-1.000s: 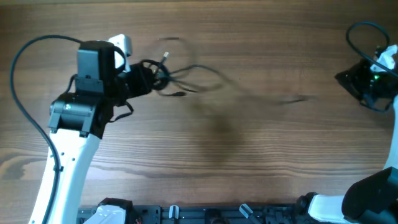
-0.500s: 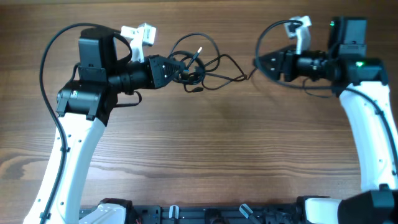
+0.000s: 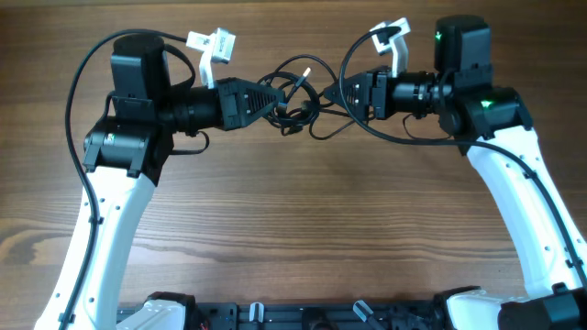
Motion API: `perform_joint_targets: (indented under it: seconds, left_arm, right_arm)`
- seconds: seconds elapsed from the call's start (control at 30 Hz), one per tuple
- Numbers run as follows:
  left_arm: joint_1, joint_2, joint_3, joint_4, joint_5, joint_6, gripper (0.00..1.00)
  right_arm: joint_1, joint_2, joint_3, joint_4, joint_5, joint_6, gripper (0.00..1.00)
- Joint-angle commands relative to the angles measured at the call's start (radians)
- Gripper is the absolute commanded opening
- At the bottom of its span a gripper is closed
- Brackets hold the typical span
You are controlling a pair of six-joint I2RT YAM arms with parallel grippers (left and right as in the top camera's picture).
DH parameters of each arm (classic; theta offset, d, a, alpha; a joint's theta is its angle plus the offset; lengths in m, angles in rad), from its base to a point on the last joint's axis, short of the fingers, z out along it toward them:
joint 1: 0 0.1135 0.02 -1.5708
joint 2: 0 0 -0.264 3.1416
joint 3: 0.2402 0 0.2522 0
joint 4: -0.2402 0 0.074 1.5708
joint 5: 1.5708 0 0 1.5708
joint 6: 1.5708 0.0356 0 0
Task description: Untangle cables
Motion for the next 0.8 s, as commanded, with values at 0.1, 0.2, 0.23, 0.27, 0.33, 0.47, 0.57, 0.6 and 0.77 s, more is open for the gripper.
perform_joint_targets:
  seconds: [0.1, 0.2, 0.23, 0.27, 0.33, 0.47, 0.57, 0.6, 0.77]
  left_arm:
    - [0.008, -0.006, 0.004, 0.011, -0.061, 0.112, 0.04]
    - [0.008, -0.006, 0.004, 0.011, -0.064, 0.127, 0.04]
    - [0.008, -0.006, 0.004, 0.011, -0.064, 0.127, 0.04]
    - [0.008, -0.006, 0.004, 0.011, -0.064, 0.127, 0.04]
    - [0.008, -0.006, 0.004, 0.011, -0.065, 0.127, 0.04]
    - [0.008, -0.006, 0.004, 0.011, -0.065, 0.127, 0.04]
    - [0.008, -0.006, 0.004, 0.011, -0.065, 0.127, 0.04]
    - [0.008, -0.006, 0.004, 0.011, -0.065, 0.127, 0.04]
    - [0.008, -0.006, 0.004, 0.010, -0.065, 0.127, 0.04]
  right_arm:
    - [0.004, -0.002, -0.007, -0.034, 0.122, 0.323, 0.58]
    - [0.004, -0.002, -0.011, -0.045, 0.122, 0.407, 0.57]
    - [0.005, -0.002, -0.011, -0.044, 0.122, 0.439, 0.57]
    - [0.008, -0.002, -0.011, -0.044, 0.122, 0.489, 0.57]
    - [0.022, -0.002, -0.011, -0.044, 0.122, 0.529, 0.53]
    - [0.073, 0.009, -0.011, -0.030, 0.134, 0.581, 0.45]
    - [0.099, 0.037, -0.011, -0.004, 0.133, 0.609, 0.36]
    - [0.106, 0.050, -0.011, 0.006, 0.133, 0.615, 0.33]
    - [0.112, 0.101, -0.011, 0.050, 0.154, 0.600, 0.08]
